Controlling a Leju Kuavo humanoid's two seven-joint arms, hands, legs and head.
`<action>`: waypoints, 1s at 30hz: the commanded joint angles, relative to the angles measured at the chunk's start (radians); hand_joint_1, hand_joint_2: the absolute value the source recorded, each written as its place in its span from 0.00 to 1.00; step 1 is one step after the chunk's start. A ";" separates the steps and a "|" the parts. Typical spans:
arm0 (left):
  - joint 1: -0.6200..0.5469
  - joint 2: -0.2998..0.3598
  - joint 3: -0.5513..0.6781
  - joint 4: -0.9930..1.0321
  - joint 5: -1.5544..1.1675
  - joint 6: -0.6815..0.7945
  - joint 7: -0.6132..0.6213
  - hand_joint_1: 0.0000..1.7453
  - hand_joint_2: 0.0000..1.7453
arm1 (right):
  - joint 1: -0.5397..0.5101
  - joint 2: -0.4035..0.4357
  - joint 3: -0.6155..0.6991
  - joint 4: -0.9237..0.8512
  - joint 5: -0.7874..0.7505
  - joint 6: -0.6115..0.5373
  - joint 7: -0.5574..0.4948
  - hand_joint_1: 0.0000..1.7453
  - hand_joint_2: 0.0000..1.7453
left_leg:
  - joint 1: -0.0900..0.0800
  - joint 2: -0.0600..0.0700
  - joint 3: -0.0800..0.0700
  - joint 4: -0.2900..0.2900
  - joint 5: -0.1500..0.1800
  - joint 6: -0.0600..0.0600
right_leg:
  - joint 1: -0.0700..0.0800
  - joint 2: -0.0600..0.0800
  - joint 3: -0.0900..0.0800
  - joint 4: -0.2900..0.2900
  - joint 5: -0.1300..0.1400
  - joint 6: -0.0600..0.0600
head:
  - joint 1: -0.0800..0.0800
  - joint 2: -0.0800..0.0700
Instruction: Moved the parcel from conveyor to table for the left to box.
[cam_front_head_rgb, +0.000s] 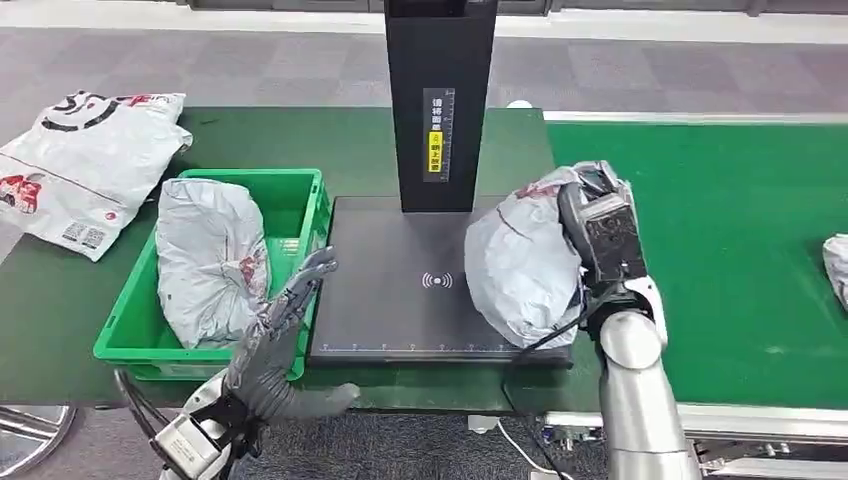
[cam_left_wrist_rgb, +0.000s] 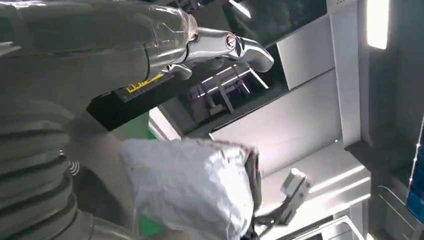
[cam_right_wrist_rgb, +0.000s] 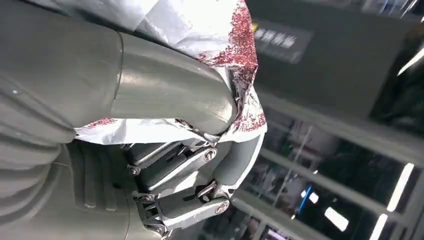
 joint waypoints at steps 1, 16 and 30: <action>-0.029 0.005 -0.001 0.048 0.005 0.000 0.003 0.00 1.00 | -0.106 -0.006 0.097 0.129 -0.011 -0.008 0.002 1.00 1.00 | 0.001 -0.002 0.002 -0.001 0.000 -0.001 | 0.001 0.005 0.002 -0.002 0.001 -0.001 | 0.000 0.000; -0.061 0.002 -0.018 0.079 0.011 -0.009 0.000 0.00 1.00 | -0.160 -0.005 0.125 0.255 -0.033 -0.015 0.049 1.00 1.00 | 0.000 -0.001 0.001 -0.001 0.000 -0.001 | 0.000 0.003 0.000 0.000 0.001 -0.001 | 0.000 0.000; -0.064 0.014 -0.037 0.100 -0.011 0.007 0.006 0.00 1.00 | -0.110 -0.041 0.080 0.268 -0.065 0.000 0.062 0.00 1.00 | 0.001 -0.004 0.002 -0.001 0.001 -0.001 | 0.001 0.001 0.002 -0.002 0.001 -0.001 | 0.000 0.000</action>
